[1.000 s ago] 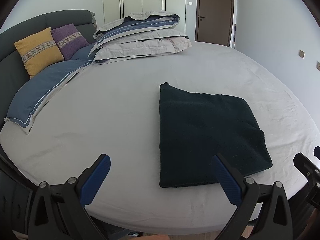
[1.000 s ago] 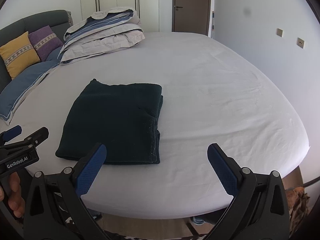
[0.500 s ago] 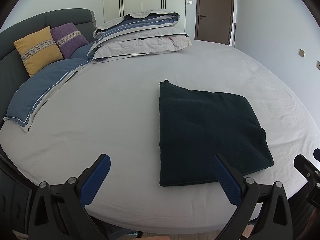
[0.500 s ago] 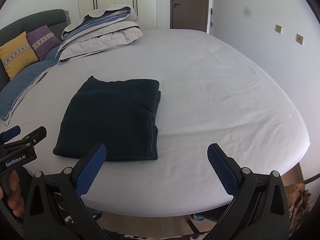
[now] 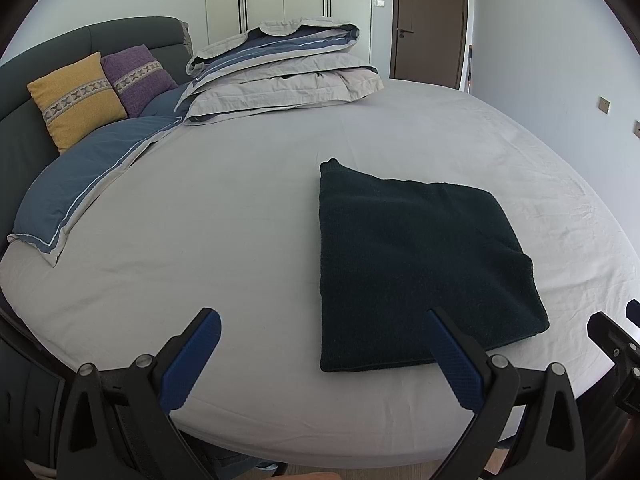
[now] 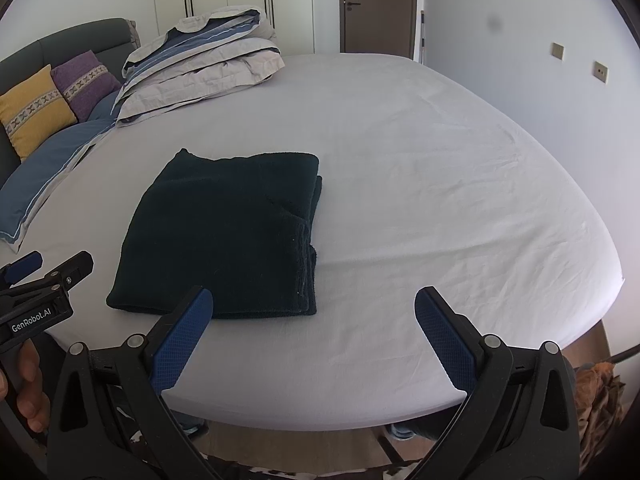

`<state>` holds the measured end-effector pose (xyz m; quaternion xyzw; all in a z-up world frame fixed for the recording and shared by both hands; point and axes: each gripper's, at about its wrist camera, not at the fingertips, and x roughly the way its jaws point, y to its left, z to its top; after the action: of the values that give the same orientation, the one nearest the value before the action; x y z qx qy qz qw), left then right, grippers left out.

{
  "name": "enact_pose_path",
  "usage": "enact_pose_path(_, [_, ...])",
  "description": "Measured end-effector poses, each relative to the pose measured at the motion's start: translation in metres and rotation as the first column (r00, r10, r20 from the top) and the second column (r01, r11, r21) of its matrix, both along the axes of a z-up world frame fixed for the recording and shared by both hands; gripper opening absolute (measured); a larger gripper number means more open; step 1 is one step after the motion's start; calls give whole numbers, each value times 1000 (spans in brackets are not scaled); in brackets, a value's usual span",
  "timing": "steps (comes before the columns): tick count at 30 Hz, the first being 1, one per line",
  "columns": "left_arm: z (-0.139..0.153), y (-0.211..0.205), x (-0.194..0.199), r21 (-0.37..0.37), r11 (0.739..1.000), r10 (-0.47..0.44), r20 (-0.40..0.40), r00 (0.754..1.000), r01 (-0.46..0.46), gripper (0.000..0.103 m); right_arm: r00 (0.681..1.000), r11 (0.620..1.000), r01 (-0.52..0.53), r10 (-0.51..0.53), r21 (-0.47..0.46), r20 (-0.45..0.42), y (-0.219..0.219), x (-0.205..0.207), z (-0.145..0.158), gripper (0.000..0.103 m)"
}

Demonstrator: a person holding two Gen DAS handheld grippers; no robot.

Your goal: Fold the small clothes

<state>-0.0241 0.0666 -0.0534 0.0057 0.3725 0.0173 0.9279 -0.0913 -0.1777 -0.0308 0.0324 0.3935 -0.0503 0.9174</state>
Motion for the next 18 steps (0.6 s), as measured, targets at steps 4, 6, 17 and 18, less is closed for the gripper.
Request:
enact_pose_path(4, [-1,0,-1,0,1000,0,0,1000,0,103,1000,1000,1,-1,2,-3,0,0,-1,103])
enact_pose_path(6, [-2,-1,-1,0,1000,-1,-1,1000,1,103,1000,1000,2,-2,3,-5,-1,0,-2,103])
enact_pose_path(17, [-2,-1,-1,0,1000,-1,-2,1000,1,103,1000,1000,5,-5,8,-8,-1,-1,-3,103])
enact_pose_path(18, [-4,-1,-1,0,1000,-2,-3,1000,2,103,1000,1000,6,-5,8,-9,-1,-1,-3,103])
